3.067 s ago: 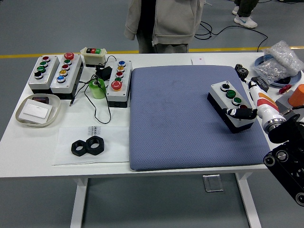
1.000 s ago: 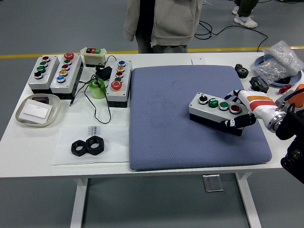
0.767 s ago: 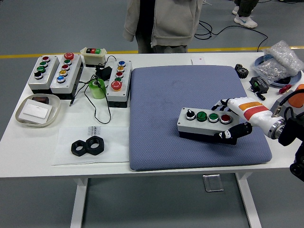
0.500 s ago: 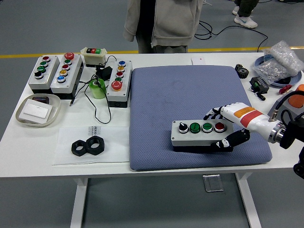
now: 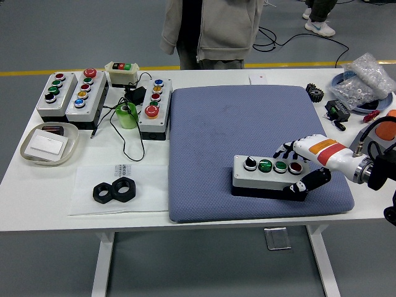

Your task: Pick up the button,place it on the desk,press the button,press the button

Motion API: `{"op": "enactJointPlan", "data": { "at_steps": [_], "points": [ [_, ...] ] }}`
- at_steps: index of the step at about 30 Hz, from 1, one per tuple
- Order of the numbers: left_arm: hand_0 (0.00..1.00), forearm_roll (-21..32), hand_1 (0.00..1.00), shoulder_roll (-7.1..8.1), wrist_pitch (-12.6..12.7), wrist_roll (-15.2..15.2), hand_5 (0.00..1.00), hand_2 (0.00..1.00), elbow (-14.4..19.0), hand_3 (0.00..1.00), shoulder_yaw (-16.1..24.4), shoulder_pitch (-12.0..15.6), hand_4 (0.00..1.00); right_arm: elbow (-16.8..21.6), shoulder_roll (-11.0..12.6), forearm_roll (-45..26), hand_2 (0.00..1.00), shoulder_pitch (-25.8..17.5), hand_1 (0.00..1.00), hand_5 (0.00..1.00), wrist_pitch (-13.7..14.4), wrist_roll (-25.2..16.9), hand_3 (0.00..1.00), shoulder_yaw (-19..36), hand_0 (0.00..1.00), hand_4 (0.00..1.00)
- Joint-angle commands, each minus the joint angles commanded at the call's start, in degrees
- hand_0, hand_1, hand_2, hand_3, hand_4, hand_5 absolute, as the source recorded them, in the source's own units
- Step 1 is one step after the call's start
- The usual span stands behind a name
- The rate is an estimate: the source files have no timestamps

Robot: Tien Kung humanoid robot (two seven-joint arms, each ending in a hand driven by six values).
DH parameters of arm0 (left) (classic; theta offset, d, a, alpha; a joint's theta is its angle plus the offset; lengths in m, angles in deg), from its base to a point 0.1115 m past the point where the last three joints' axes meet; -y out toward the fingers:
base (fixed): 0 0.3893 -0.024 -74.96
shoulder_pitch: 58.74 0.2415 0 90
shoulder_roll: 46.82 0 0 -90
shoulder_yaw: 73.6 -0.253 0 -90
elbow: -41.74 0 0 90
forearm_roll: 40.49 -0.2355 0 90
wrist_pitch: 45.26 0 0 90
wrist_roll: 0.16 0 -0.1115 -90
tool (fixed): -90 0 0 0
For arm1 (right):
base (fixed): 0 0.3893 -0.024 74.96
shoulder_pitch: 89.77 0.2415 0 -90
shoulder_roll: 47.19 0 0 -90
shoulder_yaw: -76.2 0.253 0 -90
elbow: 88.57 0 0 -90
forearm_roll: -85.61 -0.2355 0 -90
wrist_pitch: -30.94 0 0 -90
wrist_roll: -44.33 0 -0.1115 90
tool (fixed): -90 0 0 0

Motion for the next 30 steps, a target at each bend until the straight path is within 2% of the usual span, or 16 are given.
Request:
{"op": "enactJointPlan", "data": {
  "at_steps": [8,11,12,17,18,30],
  "points": [
    [0.751,0.14,0.828,0.0,-0.01,0.01,0.998,0.87,0.0,0.828,-0.07,-0.13,0.632,-0.26,0.29,4.4,0.546,0.42,0.475,0.066,1.38,-0.47,0.696,0.24,0.466,0.76],
    [0.751,0.11,0.828,0.0,0.0,0.02,0.998,0.87,0.02,0.828,-0.06,-0.12,0.632,-0.25,0.34,5.69,0.546,0.87,0.475,0.066,1.35,-0.61,0.696,0.06,0.466,0.76],
    [0.752,0.12,0.828,0.0,0.0,0.02,0.998,0.87,0.02,0.828,-0.06,-0.12,0.63,-0.26,0.34,5.86,0.571,0.94,0.497,0.056,1.32,-0.63,0.739,0.03,0.475,0.76],
    [0.752,-0.02,0.828,0.01,0.0,0.06,0.998,0.87,0.03,0.828,0.01,-0.12,0.63,-0.48,0.33,7.92,0.571,2.36,0.497,0.056,1.37,-1.06,0.739,-1.25,0.475,0.76],
    [0.752,0.0,0.828,0.02,-0.01,0.05,0.998,0.87,0.03,0.828,-0.02,-0.13,0.63,-0.62,0.3,8.52,0.601,2.78,0.536,0.046,1.49,-1.09,0.769,-1.65,0.479,0.762],
    [0.753,0.03,0.828,0.04,-0.02,0.05,0.998,0.87,0.02,0.828,-0.02,-0.24,0.631,-1.05,0.09,10.54,0.622,4.37,0.547,0.034,1.25,-0.95,0.782,-2.51,0.492,0.764]
  ]
}}
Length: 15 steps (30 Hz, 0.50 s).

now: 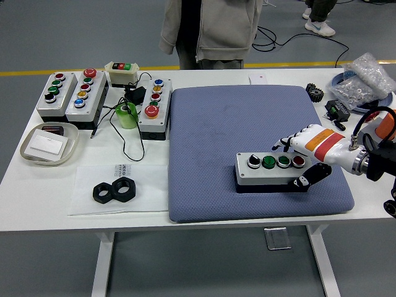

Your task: Pick up the button,place it on the desk,press the button,press the button

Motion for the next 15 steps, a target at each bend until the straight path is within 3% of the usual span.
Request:
{"op": "enactJointPlan", "data": {
  "at_steps": [15],
  "points": [
    [0.753,-0.34,0.829,0.03,-0.01,0.1,0.998,0.87,0.02,0.828,0.19,-0.02,0.631,0.77,0.51,1.74,0.654,0.92,0.566,0.019,-0.47,-0.1,0.83,-0.34,0.506,0.774]
  ]
}}
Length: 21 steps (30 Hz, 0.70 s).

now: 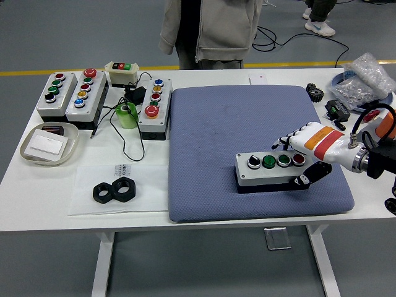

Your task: Pick up the button,place it on the desk,press the button,press the button

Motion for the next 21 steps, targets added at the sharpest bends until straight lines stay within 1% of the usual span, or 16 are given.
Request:
{"op": "enactJointPlan", "data": {
  "at_steps": [3,4,9,10,12,15,16,19,21],
  "points": [
    [0.753,0.07,0.829,0.0,-0.01,-0.03,0.998,0.87,-0.01,0.828,-0.03,-0.01,0.631,0.01,0.0,0.37,0.654,-0.03,0.566,0.019,-0.74,0.23,0.83,0.08,0.506,0.774],
    [0.753,0.06,0.829,0.01,-0.01,-0.04,0.998,0.87,-0.01,0.827,-0.04,-0.02,0.631,0.02,0.01,0.33,0.75,-0.04,0.593,0.038,-0.97,0.21,0.909,0.09,0.526,0.896],
    [0.753,0.03,0.829,0.01,-0.01,-0.03,0.998,0.87,0.0,0.827,0.01,-0.02,0.631,0.16,0.05,0.02,0.75,-0.06,0.593,0.038,-2.08,0.47,0.909,0.25,0.526,0.896],
    [0.753,-0.01,0.829,0.01,-0.01,-0.02,0.998,0.87,0.0,0.828,0.03,-0.02,0.631,0.21,0.08,-0.24,0.81,-0.08,0.629,0.102,-2.45,0.66,0.952,0.31,0.572,0.953],
    [0.753,-0.04,0.829,0.01,-0.02,-0.01,0.998,0.87,0.0,0.828,0.05,-0.02,0.631,0.26,0.11,-0.43,0.81,-0.1,0.629,0.102,-2.66,0.78,0.952,0.35,0.572,0.953],
    [0.753,-0.1,0.829,-0.01,0.0,0.02,0.998,0.87,-0.01,0.828,0.13,0.02,0.631,0.75,0.31,-1.81,0.81,-0.41,0.629,0.102,-4.22,1.26,0.952,0.73,0.572,0.953],
    [0.75,-0.12,0.828,-0.01,0.0,0.03,0.998,0.87,-0.01,0.828,0.14,0.02,0.631,0.85,0.35,-1.97,0.864,-0.47,0.66,0.095,-4.46,1.36,0.979,0.78,0.61,0.95],
    [0.75,-0.17,0.828,-0.01,-0.01,0.06,0.998,0.87,-0.01,0.828,0.17,0.03,0.631,1.83,0.73,-3.59,0.864,-0.98,0.66,0.095,-6.27,2.3,0.979,1.37,0.61,0.95],
    [0.75,-0.2,0.828,0.0,-0.01,0.05,0.998,0.87,0.0,0.828,0.18,0.02,0.631,2.53,1.02,-4.77,0.864,-1.37,0.66,0.095,-6.66,2.65,0.979,1.98,0.61,0.95]
  ]
}}
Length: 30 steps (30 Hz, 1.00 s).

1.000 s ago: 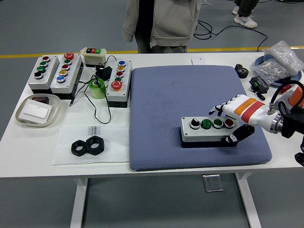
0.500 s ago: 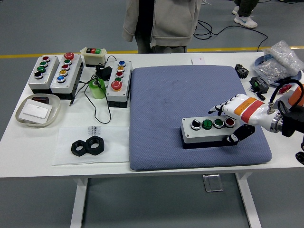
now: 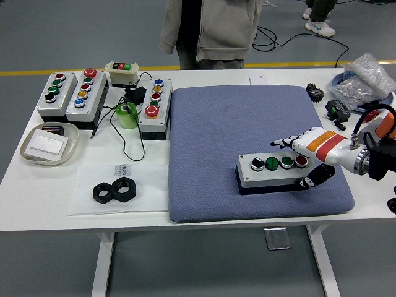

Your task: Pick up the button,place it on the desk,press the button,press the button

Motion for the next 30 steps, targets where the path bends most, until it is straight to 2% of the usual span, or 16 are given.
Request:
{"op": "enactJointPlan", "data": {
  "at_steps": [1,6,7,12,13,15,18,19,22,24,25,28,30],
  "points": [
    [0.748,-0.01,0.828,0.0,0.0,0.0,0.998,0.87,0.0,0.828,0.01,0.0,0.631,0.14,0.06,-0.24,0.945,-0.08,0.731,0.135,-0.06,0.06,0.998,0.12,0.707,0.97],
    [0.748,0.1,0.828,0.07,-0.06,-0.05,0.998,0.87,0.01,0.828,-0.12,-0.03,0.631,2.35,0.77,-3.24,0.945,-0.81,0.731,0.135,-1.82,1.28,0.998,1.92,0.707,0.97],
    [0.745,0.01,0.828,0.06,-0.06,-0.02,0.998,0.87,0.01,0.827,-0.06,-0.04,0.632,2.82,0.87,-4.12,0.996,-0.93,0.808,0.173,-2.2,1.44,0.998,2.25,0.844,0.992],
    [0.745,-0.11,0.828,0.05,-0.03,0.01,0.998,0.87,-0.01,0.827,0.03,-0.06,0.632,4.86,1.52,-7.29,0.996,-1.87,0.808,0.173,-3.47,2.07,0.998,3.72,0.844,0.992],
    [0.744,-0.1,0.828,0.05,-0.02,0.01,0.998,0.87,-0.01,0.827,0.02,-0.06,0.631,5.33,1.73,-7.87,0.998,-2.23,0.899,0.207,-3.5,2.14,0.998,4.15,0.974,0.998],
    [0.744,0.02,0.828,0.04,-0.01,-0.05,0.998,0.87,-0.01,0.827,-0.04,-0.05,0.631,6.67,2.32,-9.42,0.998,-3.38,0.899,0.207,-2.88,2.05,0.998,5.82,0.974,0.998],
    [0.744,0.03,0.828,0.05,-0.02,-0.06,0.998,0.87,-0.02,0.827,-0.07,-0.02,0.631,9.21,3.36,-12.44,0.998,-5.68,0.899,0.207,2.6,2.06,0.998,9.21,0.974,0.998],
    [0.744,0.02,0.828,0.05,-0.03,-0.06,0.998,0.87,-0.02,0.828,-0.06,-0.02,0.631,9.99,3.71,-12.96,0.717,-6.46,0.65,0.054,4.28,2.75,0.955,10.24,0.696,0.687],
    [0.744,-0.03,0.828,0.06,-0.06,-0.08,0.998,0.87,-0.02,0.828,-0.06,0.02,0.631,11.73,4.76,-12.53,0.717,-8.81,0.65,0.054,10.53,4.81,0.955,13.5,0.696,0.687],
    [0.744,0.0,0.828,0.06,-0.07,-0.11,0.998,0.87,-0.03,0.828,-0.07,0.06,0.631,12.32,5.44,-12.39,0.717,-10.07,0.65,0.054,12.86,5.61,0.955,15.02,0.696,0.687],
    [0.744,0.0,0.827,0.06,-0.07,-0.13,0.998,0.87,-0.03,0.829,-0.05,0.07,0.63,12.5,5.72,-12.49,0.422,-10.6,0.339,0.002,13.58,5.88,0.828,15.64,0.437,0.486],
    [0.744,-0.04,0.827,0.09,-0.11,-0.12,0.998,0.87,-0.02,0.829,-0.09,0.07,0.63,12.7,6.58,-12.43,0.422,-12.2,0.339,0.002,12.69,5.58,0.828,17.38,0.437,0.486],
    [0.744,-0.06,0.827,0.08,-0.12,-0.12,0.998,0.87,-0.02,0.829,-0.09,0.08,0.63,12.81,7.25,-12.38,0.422,-13.46,0.339,0.002,9.88,5.52,0.828,18.17,0.437,0.486]
  ]
}}
